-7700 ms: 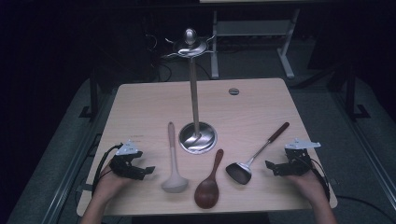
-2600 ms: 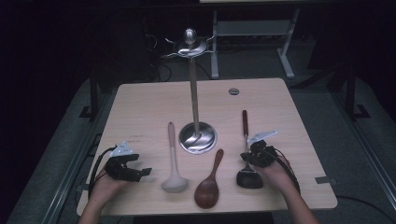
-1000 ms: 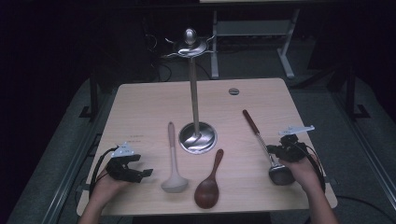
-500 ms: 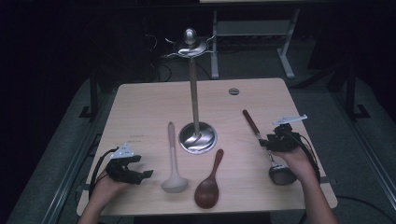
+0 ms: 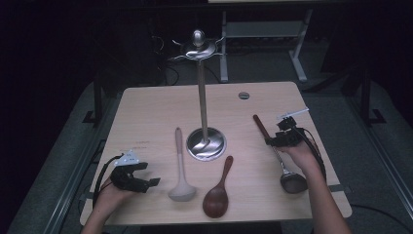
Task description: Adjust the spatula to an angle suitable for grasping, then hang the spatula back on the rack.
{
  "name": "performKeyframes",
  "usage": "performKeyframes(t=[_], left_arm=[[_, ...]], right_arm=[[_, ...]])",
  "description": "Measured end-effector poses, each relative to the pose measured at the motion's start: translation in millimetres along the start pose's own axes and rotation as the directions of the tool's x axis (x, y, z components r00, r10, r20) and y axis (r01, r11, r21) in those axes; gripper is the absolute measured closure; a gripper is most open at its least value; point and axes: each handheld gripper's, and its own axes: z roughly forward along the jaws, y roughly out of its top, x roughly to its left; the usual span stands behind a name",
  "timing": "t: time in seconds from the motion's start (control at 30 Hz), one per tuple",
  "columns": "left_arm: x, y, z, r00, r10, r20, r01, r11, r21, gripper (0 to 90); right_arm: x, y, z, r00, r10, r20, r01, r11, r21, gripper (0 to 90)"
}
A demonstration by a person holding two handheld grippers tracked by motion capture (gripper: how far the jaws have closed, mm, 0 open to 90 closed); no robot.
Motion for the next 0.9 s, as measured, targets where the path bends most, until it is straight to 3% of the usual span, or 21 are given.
performKeyframes(t=[0.17,0.33,0.57,0.67,0.7,0.73,0.9], left_arm=[[0.9,0.2,0.5,1.0,-0.001,0.003,0.001,1.0,0.004,14.9],[0.5,-0.3,1.6,0.9999,-0.005,0.009,0.005,1.0,0.007,14.9],[1.1,-0.7,1.8,0.9999,-0.001,0.011,0.001,1.0,0.009,14.9],[0.0,-0.9,2.6,0.9998,-0.013,0.016,0.012,0.9999,0.007,14.9],[0.0,-0.9,2.6,0.9998,-0.013,0.016,0.012,0.9999,0.007,14.9],[0.8,-0.8,2.2,0.9999,-0.002,0.014,0.002,1.0,0.008,14.9],[1.8,-1.6,0.7,0.9998,-0.014,0.014,0.014,0.9999,0.003,14.9]], right_arm=[[-3.1,14.0,8.6,1.0,0.005,0.004,-0.006,0.999,0.039,43.1],[-7.6,28.4,20.4,1.0,0.005,0.005,-0.006,0.993,0.116,43.8],[-17.0,43.9,34.3,0.9989,0.046,0.003,-0.045,0.973,0.225,46.1],[-22.8,48.6,47.5,0.9986,0.053,0.0,-0.051,0.956,0.288,50.5],[-22.8,48.6,47.5,0.9986,0.053,0.0,-0.051,0.956,0.288,50.5],[-23.5,50.0,53.0,0.9986,0.053,-0.002,-0.05,0.948,0.314,54.2],[-23.3,52.6,60.6,0.9985,0.054,0.001,-0.052,0.943,0.328,59.2]])
